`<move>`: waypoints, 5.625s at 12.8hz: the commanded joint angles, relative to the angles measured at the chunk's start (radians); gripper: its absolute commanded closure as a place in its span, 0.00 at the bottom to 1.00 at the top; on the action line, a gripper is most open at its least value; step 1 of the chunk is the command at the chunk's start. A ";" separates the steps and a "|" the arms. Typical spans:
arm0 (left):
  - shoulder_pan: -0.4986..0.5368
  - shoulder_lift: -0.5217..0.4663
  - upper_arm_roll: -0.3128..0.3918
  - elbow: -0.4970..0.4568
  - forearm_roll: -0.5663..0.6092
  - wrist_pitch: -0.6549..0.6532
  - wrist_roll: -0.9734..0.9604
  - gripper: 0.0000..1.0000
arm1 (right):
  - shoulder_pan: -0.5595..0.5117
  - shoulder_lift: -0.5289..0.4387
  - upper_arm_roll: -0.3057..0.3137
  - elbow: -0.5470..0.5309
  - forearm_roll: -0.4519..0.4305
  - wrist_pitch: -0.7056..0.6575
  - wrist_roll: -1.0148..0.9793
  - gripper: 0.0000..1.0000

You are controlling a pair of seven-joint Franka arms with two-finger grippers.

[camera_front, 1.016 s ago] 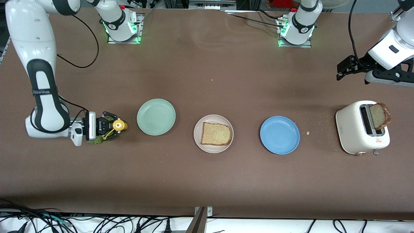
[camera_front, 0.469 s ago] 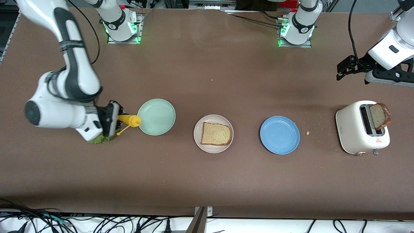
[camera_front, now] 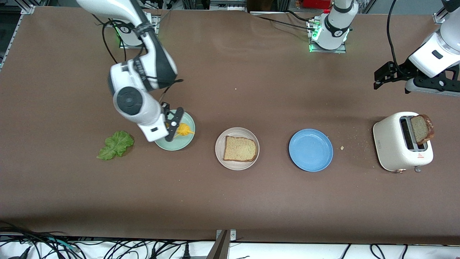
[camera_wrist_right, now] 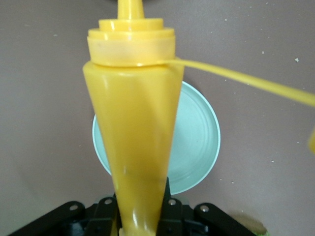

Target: Make sandwich in beige plate with both arms

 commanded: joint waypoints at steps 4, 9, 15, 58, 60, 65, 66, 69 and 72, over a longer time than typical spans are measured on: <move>0.004 -0.002 -0.003 0.010 -0.021 -0.015 -0.005 0.00 | 0.175 0.261 -0.028 0.261 -0.157 -0.032 0.298 1.00; 0.004 -0.002 -0.003 0.010 -0.021 -0.015 -0.005 0.00 | 0.276 0.442 -0.088 0.443 -0.189 -0.084 0.395 1.00; 0.004 -0.002 -0.003 0.010 -0.021 -0.015 -0.002 0.00 | 0.294 0.461 -0.099 0.450 -0.240 -0.095 0.395 1.00; 0.001 -0.002 -0.007 0.010 -0.015 -0.016 -0.005 0.00 | -0.776 0.528 0.128 0.390 0.874 -0.482 -1.465 1.00; 0.001 -0.002 -0.007 0.010 -0.013 -0.016 -0.005 0.00 | -0.773 0.577 0.130 0.376 0.963 -0.475 -1.530 1.00; 0.000 -0.002 -0.007 0.010 -0.013 -0.015 -0.004 0.00 | -0.753 0.583 0.134 0.350 1.004 -0.385 -1.534 1.00; 0.000 -0.002 -0.007 0.010 -0.012 -0.015 -0.005 0.00 | -0.750 0.583 0.134 0.350 1.006 -0.382 -1.534 1.00; 0.000 -0.002 -0.007 0.010 -0.013 -0.016 -0.005 0.00 | -0.736 0.582 0.139 0.349 1.035 -0.365 -1.525 1.00; 0.000 -0.002 -0.007 0.010 -0.012 -0.016 -0.005 0.00 | -0.735 0.583 0.139 0.343 1.035 -0.359 -1.527 1.00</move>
